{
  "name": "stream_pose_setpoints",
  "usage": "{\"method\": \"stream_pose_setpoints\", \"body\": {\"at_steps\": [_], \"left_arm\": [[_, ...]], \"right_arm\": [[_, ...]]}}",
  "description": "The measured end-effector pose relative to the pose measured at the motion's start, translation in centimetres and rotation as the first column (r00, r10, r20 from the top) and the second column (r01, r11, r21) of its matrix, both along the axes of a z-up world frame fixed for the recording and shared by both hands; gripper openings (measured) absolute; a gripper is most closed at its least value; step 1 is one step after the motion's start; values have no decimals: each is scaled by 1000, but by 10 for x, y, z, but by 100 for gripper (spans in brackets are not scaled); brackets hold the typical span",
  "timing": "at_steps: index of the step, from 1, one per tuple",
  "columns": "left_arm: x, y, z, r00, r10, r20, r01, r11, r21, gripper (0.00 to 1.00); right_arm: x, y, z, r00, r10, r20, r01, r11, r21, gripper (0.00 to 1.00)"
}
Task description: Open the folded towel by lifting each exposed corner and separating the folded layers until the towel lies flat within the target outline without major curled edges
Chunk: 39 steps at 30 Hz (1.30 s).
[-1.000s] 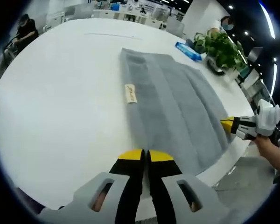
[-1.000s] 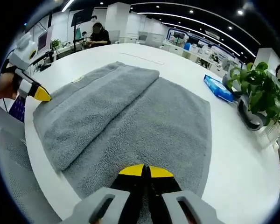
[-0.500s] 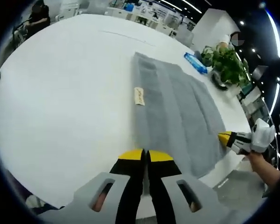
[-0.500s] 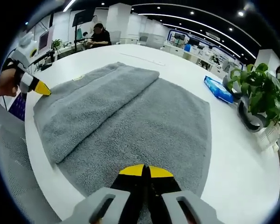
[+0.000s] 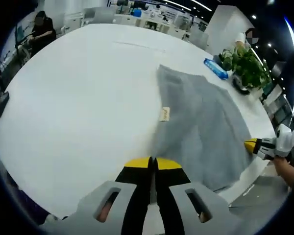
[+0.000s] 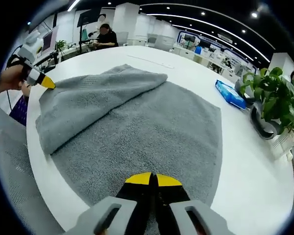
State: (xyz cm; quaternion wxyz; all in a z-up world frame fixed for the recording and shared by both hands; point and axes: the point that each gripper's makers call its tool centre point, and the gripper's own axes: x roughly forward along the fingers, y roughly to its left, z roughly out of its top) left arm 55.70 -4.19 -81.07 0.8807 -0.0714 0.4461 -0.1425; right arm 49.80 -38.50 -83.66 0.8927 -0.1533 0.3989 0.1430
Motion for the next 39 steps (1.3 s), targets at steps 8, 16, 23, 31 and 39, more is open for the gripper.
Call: {"method": "stream_pose_setpoints", "body": {"at_steps": [8, 16, 23, 31, 39], "left_arm": [[12, 40, -10, 999, 29, -18, -28, 998, 64, 1], [11, 75, -23, 997, 62, -34, -57, 989, 137, 1], [10, 98, -20, 993, 114, -26, -109, 983, 148, 1], [9, 131, -17, 983, 182, -16, -177, 970, 165, 1], [5, 162, -15, 971, 241, 13, -239, 953, 187, 1]], "right_arm": [[0, 0, 0, 1000, 11, 4, -11, 1000, -13, 0], [3, -3, 0, 1000, 28, 3, -28, 998, -61, 0], [4, -11, 0, 1000, 18, 7, -17, 997, -80, 0], [4, -28, 1, 1000, -12, 5, 13, 995, -101, 0], [3, -48, -1, 1000, -29, 0, 29, 988, -153, 0]]}}
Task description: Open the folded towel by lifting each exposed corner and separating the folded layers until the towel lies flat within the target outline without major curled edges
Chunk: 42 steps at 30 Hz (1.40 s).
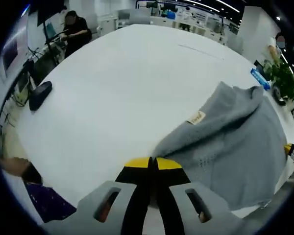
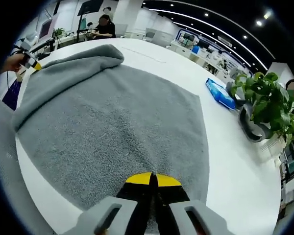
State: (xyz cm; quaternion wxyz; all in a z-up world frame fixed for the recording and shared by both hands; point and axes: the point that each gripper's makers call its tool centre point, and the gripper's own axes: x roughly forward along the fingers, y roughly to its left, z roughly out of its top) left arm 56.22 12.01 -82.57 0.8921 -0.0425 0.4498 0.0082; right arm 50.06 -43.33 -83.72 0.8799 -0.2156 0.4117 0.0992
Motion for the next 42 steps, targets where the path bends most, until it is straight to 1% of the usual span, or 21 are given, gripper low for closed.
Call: {"method": "stream_pose_setpoints", "body": {"at_steps": [2, 4, 7, 10, 14, 18, 21, 27, 29, 30, 33, 34, 38, 40, 42], "left_arm": [[-2, 7, 0, 1000, 11, 1, -11, 1000, 3, 1], [-3, 11, 0, 999, 41, 6, -40, 999, -23, 1], [-5, 12, 0, 999, 45, 28, -44, 999, -20, 1], [-9, 15, 0, 997, 60, 44, -60, 998, -6, 1], [-12, 19, 0, 996, 72, 61, -71, 997, -3, 1], [-15, 21, 0, 994, 89, 62, -89, 996, -4, 1], [-17, 20, 0, 994, 88, 72, -89, 996, 8, 1], [-27, 20, 1, 992, 105, 74, -107, 994, 21, 1], [-34, 19, 1, 990, 122, 69, -124, 992, 23, 1], [-40, 17, 1, 988, 139, 62, -141, 990, 26, 1], [-50, 14, 1, 986, 137, 90, -142, 988, 62, 1], [-53, 13, 0, 986, 138, 91, -145, 987, 67, 1], [-59, 11, 0, 988, 136, 72, -142, 987, 82, 1], [-59, 12, 0, 989, 131, 68, -136, 988, 79, 1], [-61, 13, 0, 988, 142, 60, -145, 988, 51, 1]], "right_arm": [[0, -5, 1, 1000, -13, 0, 13, 1000, 8, 0], [-1, -7, 1, 999, -33, 3, 33, 999, 31, 0], [-2, -10, 0, 999, -38, 3, 38, 999, 18, 0], [-6, -17, -1, 1000, -30, 0, 30, 999, -25, 0], [-10, -25, 0, 999, -42, 6, 42, 999, -32, 0], [-14, -33, 0, 998, -70, 8, 70, 997, -20, 0], [-17, -35, -1, 997, -78, 7, 78, 997, -23, 0], [-28, -41, -1, 997, -78, 6, 78, 995, -65, 0], [-31, -43, -1, 997, -79, 5, 79, 994, -80, 0], [-34, -45, -1, 997, -83, 1, 83, 992, -93, 0], [-38, -50, -1, 994, -106, -19, 104, 989, -105, 0], [-39, -51, -1, 993, -113, -25, 110, 988, -106, 0], [-45, -55, -2, 990, -134, -47, 128, 985, -118, 0], [-47, -57, -1, 988, -143, -56, 136, 984, -113, 0], [-50, -58, -1, 985, -163, -62, 157, 983, -93, 0]]}}
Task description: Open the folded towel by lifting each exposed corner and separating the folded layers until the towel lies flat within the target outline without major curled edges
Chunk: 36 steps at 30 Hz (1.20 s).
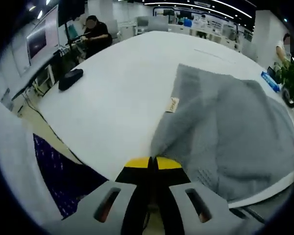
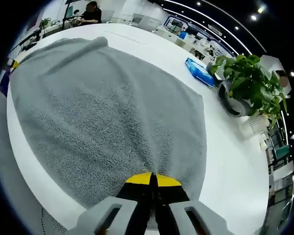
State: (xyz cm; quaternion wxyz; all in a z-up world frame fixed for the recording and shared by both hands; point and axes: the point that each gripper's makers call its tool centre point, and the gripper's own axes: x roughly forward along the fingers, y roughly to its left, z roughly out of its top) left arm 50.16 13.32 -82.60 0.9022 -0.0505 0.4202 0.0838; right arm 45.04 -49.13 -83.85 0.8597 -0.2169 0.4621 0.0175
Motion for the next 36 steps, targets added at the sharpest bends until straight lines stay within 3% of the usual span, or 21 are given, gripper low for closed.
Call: {"method": "stream_pose_setpoints", "body": {"at_steps": [7, 9, 10, 11, 12, 13, 15, 19, 21, 24, 26, 31, 36], "left_arm": [[-2, -1, 0, 1000, -9, -6, 9, 1000, -26, 1], [0, -4, 2, 1000, -20, -10, 20, 998, -61, 1], [3, -3, 7, 999, -16, 30, 18, 998, -65, 1], [7, -4, 11, 998, -19, 59, 23, 997, -67, 1], [12, -7, 23, 992, -24, 125, 35, 996, -81, 1], [15, -9, 30, 987, -29, 160, 43, 996, -84, 1], [26, -21, 48, 963, -123, 238, 136, 990, -38, 2], [35, -48, 55, 940, -244, 239, 251, 968, 3, 6], [40, -61, 53, 930, -276, 242, 286, 958, -6, 12], [41, -65, 53, 930, -302, 209, 303, 952, 28, 18], [44, -62, 65, 921, -300, 249, 296, 954, 54, 18], [41, -54, 78, 918, -285, 274, 288, 957, 32, 23], [41, -64, 62, 919, -310, 246, 317, 948, 8, 26]], "right_arm": [[-6, -2, 1, 997, -74, 12, 73, 992, 107, 0], [-3, 3, 1, 993, -115, -1, 113, 976, 183, 0], [3, 12, 5, 990, -138, 8, 131, 954, 269, 0], [12, 18, 12, 986, -159, 58, 132, 935, 330, 0], [19, 26, 22, 979, -167, 117, 108, 912, 397, 0], [21, 27, 26, 975, -179, 131, 111, 904, 412, 0], [22, 27, 28, 977, -155, 150, 89, 923, 376, 0], [21, 35, 17, 986, -121, 113, 70, 923, 378, 17], [19, 37, 13, 989, -110, 94, 66, 923, 379, 18], [17, 37, 12, 991, -103, 85, 65, 927, 368, 20], [16, 35, 11, 990, -117, 79, 79, 922, 380, 21], [16, 34, 11, 987, -138, 77, 97, 914, 395, 24], [13, 32, 7, 988, -146, 51, 115, 914, 390, 29]]}}
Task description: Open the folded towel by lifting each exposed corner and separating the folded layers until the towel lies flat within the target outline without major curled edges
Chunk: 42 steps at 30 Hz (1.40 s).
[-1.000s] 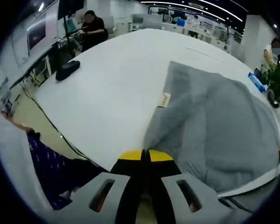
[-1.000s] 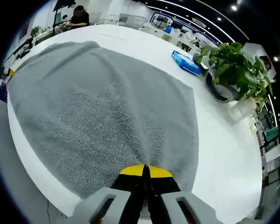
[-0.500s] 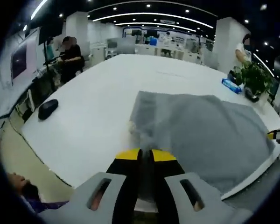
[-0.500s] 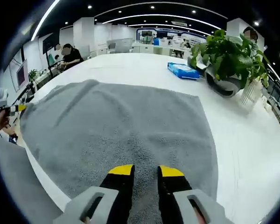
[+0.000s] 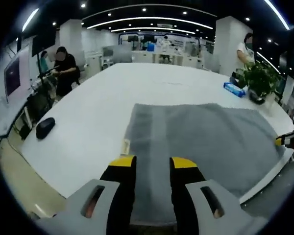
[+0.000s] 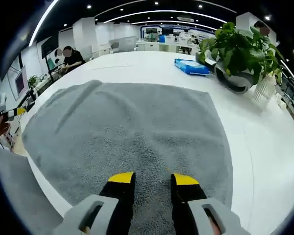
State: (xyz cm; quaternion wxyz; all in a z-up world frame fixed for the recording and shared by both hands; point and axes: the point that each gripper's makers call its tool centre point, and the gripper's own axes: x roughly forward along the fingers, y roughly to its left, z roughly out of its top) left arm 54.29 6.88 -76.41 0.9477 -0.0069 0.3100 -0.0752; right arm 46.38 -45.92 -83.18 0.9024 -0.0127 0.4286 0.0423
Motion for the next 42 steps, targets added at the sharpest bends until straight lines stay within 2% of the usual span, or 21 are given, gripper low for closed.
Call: {"method": "stream_pose_setpoints", "body": {"at_steps": [5, 9, 12, 14, 16, 20, 28, 42], "left_arm": [[-4, -12, -31, 996, -24, -81, 24, 1000, -3, 27], [-4, -16, -43, 993, -39, -115, 39, 999, 2, 27], [-4, -16, -55, 987, -45, -153, 49, 999, 19, 27], [-5, -12, -65, 979, -47, -200, 59, 997, 56, 27], [2, -12, -62, 985, -66, -160, 79, 994, 78, 25], [11, -13, -61, 982, -68, -177, 82, 994, 71, 25], [46, -15, -61, 977, -91, -191, 108, 991, 79, 25], [104, -23, -63, 976, -125, -178, 141, 987, 79, 24]], "right_arm": [[-2, -2, -2, 1000, -7, -9, 7, 1000, -2, 33], [-1, -3, -2, 1000, -19, -4, 19, 1000, 10, 32], [-1, -3, -3, 1000, -17, -4, 17, 1000, 4, 32], [0, -2, -4, 1000, -10, -2, 9, 1000, -20, 32], [0, -2, -4, 1000, -22, -1, 22, 1000, -21, 32], [2, -2, -4, 999, -45, -10, 45, 999, -22, 31], [12, 1, -4, 999, -49, -6, 48, 999, -21, 32], [56, -5, -4, 998, -58, -2, 58, 998, -20, 31]]}}
